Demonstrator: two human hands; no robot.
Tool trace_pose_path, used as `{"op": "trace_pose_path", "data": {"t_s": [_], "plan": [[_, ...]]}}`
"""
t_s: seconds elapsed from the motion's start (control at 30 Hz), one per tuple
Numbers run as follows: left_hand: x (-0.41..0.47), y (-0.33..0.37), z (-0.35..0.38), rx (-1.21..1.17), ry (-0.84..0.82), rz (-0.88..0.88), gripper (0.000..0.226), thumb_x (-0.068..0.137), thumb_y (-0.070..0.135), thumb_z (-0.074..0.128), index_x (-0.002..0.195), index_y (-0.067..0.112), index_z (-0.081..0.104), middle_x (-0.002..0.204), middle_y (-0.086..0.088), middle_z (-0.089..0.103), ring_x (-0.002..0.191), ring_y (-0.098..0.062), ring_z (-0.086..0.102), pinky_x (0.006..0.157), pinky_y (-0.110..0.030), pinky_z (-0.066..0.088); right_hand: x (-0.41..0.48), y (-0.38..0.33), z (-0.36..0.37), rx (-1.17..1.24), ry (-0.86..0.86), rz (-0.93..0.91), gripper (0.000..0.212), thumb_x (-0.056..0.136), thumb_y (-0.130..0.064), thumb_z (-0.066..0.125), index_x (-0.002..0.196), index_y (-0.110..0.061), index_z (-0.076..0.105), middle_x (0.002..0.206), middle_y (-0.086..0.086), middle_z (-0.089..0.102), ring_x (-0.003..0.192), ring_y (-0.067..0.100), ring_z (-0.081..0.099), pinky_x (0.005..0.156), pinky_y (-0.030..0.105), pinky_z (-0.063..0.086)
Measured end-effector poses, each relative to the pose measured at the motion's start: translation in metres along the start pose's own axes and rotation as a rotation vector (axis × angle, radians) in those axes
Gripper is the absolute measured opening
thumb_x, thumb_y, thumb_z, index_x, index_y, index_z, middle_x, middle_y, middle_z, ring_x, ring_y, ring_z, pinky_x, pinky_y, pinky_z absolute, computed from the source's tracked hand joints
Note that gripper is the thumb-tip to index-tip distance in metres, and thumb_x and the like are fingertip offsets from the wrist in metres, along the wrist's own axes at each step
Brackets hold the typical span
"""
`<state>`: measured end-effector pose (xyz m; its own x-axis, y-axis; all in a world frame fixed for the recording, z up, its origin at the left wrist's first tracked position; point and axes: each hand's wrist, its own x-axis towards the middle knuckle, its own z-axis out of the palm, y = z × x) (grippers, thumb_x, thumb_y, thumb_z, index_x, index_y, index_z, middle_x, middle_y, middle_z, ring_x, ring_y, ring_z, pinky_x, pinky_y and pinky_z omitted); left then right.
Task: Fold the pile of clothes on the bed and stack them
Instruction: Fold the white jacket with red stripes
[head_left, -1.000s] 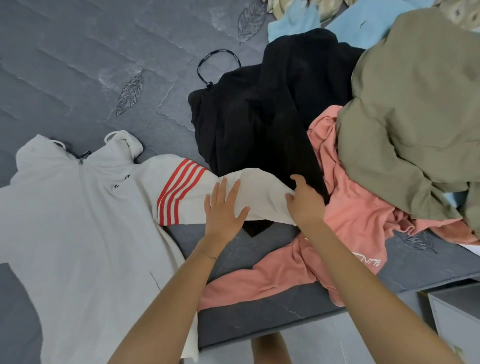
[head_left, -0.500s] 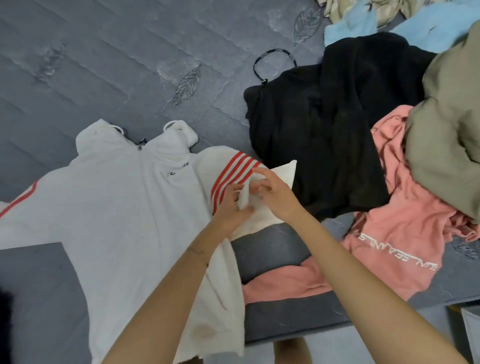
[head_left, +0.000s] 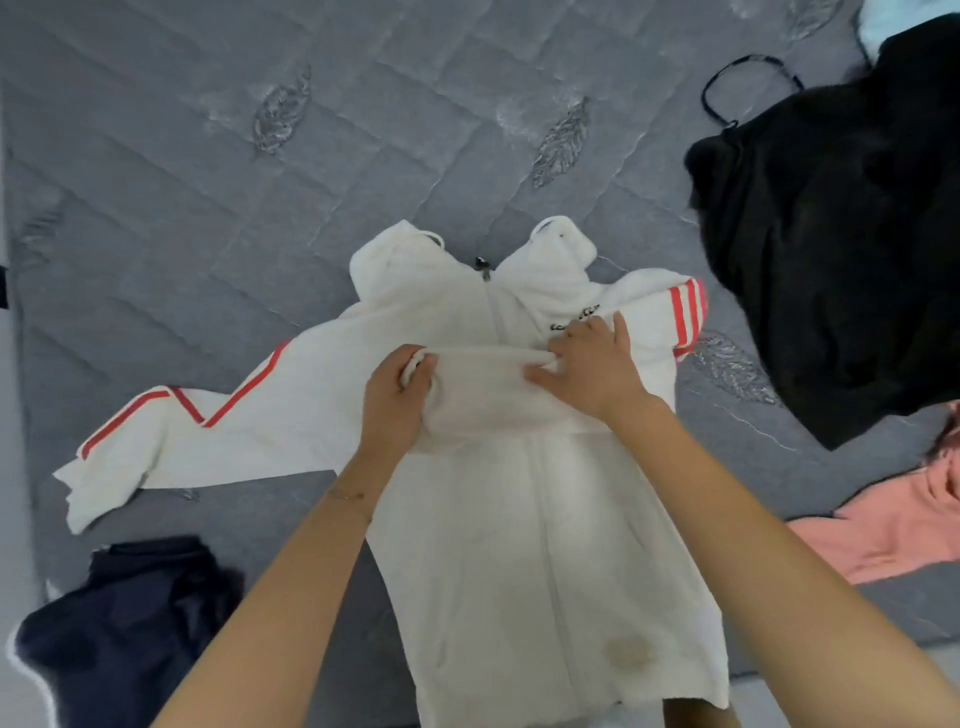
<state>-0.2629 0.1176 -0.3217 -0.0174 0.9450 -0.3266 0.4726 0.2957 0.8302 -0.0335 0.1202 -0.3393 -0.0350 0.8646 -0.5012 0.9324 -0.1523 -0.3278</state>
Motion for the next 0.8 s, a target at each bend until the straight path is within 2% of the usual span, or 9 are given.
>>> {"op": "trace_pose_path", "data": {"t_s": [0.17,0.3,0.43,0.47,0.53,0.57,0.63,0.7,0.8], "plan": [[0.012,-0.032,-0.027,0.019,0.049,-0.047,0.028,0.098,0.018,0.053,0.072,0.008,0.050,0.067,0.000,0.049,0.060,-0.002,0.043,0.059,-0.013,0.036,0.014,-0.036,0.006,0.036,0.074,-0.032,0.035,0.088,-0.049,0.060,0.106,-0.020,0.055,0.093,0.001,0.058,0.119,0.028,0.044,0.116,0.042,0.008],[0.018,-0.059,-0.035,0.020,0.154,-0.119,0.027,0.098,0.022,0.053,0.079,0.003,0.055,0.073,-0.009,0.056,0.066,-0.011,0.048,0.060,-0.015,0.037,0.018,-0.039,0.012,-0.121,0.150,0.020,0.038,0.096,-0.039,0.051,0.124,-0.015,0.056,0.119,0.010,0.057,0.120,0.032,0.041,0.112,0.042,0.014],[0.022,-0.073,-0.035,0.072,0.247,-0.168,0.013,0.098,0.028,0.054,0.095,0.017,0.060,0.092,0.001,0.064,0.077,-0.008,0.056,0.069,-0.018,0.043,0.020,-0.031,0.018,-0.155,0.239,0.009,0.046,0.091,-0.024,0.055,0.136,-0.015,0.048,0.132,0.013,0.043,0.125,0.033,0.036,0.114,0.043,0.014],[0.022,-0.074,-0.034,0.106,0.263,-0.177,0.013,0.098,0.028,0.055,0.104,0.018,0.060,0.103,0.000,0.064,0.086,-0.011,0.058,0.073,-0.020,0.045,0.019,-0.030,0.020,-0.146,0.255,-0.007,0.054,0.090,-0.024,0.058,0.141,-0.017,0.043,0.138,0.014,0.039,0.131,0.033,0.032,0.115,0.043,0.014],[0.018,-0.077,-0.030,0.245,0.309,-0.156,0.032,0.097,0.027,0.057,0.126,0.016,0.054,0.126,-0.007,0.057,0.109,-0.023,0.056,0.089,-0.030,0.047,0.014,-0.028,0.025,-0.122,0.249,0.000,0.066,0.090,-0.029,0.060,0.149,-0.020,0.031,0.152,0.014,0.027,0.143,0.033,0.019,0.117,0.045,0.008],[0.013,-0.078,-0.028,0.360,0.327,-0.117,0.041,0.096,0.026,0.057,0.135,0.015,0.050,0.137,-0.011,0.049,0.121,-0.027,0.049,0.099,-0.038,0.042,0.012,-0.028,0.029,-0.112,0.228,0.012,0.070,0.092,-0.033,0.059,0.152,-0.022,0.026,0.157,0.014,0.018,0.147,0.033,0.011,0.118,0.045,0.004],[0.002,-0.078,-0.020,0.589,0.294,0.002,0.052,0.096,0.027,0.056,0.145,0.018,0.041,0.151,-0.016,0.034,0.139,-0.033,0.032,0.113,-0.048,0.025,0.007,-0.026,0.039,-0.112,0.166,0.021,0.072,0.095,-0.040,0.053,0.155,-0.026,0.016,0.162,0.010,0.003,0.149,0.032,-0.001,0.119,0.045,-0.002],[-0.009,-0.081,-0.013,0.741,0.157,0.113,0.057,0.097,0.027,0.054,0.150,0.022,0.034,0.158,-0.016,0.022,0.146,-0.036,0.018,0.118,-0.050,0.010,0.004,-0.025,0.048,-0.105,0.111,0.012,0.074,0.096,-0.044,0.051,0.156,-0.029,0.009,0.163,0.009,-0.007,0.149,0.031,-0.008,0.119,0.046,-0.004],[-0.020,-0.087,-0.005,0.858,-0.075,0.167,0.063,0.099,0.028,0.049,0.153,0.028,0.019,0.162,-0.012,0.007,0.150,-0.033,0.004,0.120,-0.049,0.005,-0.002,-0.024,0.054,-0.086,0.086,0.003,0.079,0.095,-0.043,0.053,0.155,-0.031,0.002,0.162,0.007,-0.015,0.149,0.030,-0.011,0.119,0.046,-0.004]]}}
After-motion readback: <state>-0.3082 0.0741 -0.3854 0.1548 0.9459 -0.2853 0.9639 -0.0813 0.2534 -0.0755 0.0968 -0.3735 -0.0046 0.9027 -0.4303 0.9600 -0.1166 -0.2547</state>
